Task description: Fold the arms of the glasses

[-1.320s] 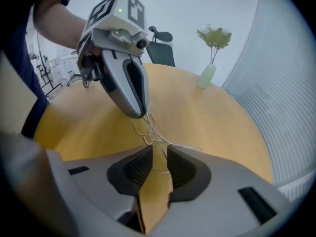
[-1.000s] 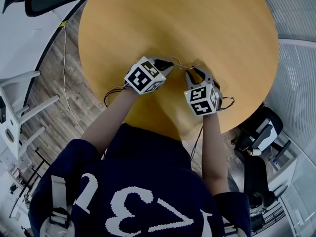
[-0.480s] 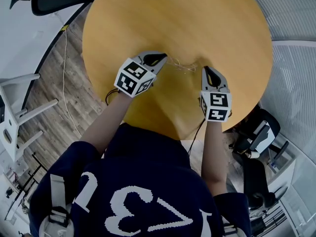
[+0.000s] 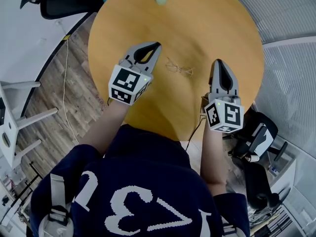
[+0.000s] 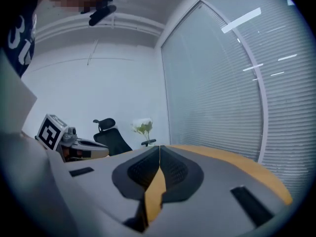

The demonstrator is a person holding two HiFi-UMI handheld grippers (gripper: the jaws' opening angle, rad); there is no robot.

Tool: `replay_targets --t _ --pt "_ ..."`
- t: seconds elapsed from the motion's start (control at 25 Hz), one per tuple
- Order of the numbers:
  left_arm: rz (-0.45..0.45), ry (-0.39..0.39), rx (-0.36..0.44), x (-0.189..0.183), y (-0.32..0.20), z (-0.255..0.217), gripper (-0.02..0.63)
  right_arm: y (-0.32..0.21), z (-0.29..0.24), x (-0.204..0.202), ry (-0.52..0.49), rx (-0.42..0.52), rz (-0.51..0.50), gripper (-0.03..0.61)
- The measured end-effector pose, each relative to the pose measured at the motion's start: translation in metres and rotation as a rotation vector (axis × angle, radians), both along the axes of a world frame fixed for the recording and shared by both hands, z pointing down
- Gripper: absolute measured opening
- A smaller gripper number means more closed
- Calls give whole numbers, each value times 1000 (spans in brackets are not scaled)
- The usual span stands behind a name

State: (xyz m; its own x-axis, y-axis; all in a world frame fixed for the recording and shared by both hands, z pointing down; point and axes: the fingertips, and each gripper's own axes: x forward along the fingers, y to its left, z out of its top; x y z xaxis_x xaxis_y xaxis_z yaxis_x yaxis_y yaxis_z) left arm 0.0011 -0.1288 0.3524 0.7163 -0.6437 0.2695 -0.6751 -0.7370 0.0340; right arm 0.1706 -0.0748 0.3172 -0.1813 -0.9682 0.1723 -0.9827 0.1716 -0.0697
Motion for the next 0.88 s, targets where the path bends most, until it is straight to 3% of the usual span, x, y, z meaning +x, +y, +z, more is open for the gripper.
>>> replay_targets --t 0.32,0.52,0.88 --pt "-63 75 156 -13 2 -66 21 15 -67 11 -28 164 74 26" --pt "-77 114 181 -19 7 -89 21 21 -91 3 -42 205 49 26" --pt "-62 114 228 -20 10 -104 21 29 -103 -3 -35 227 54 26"
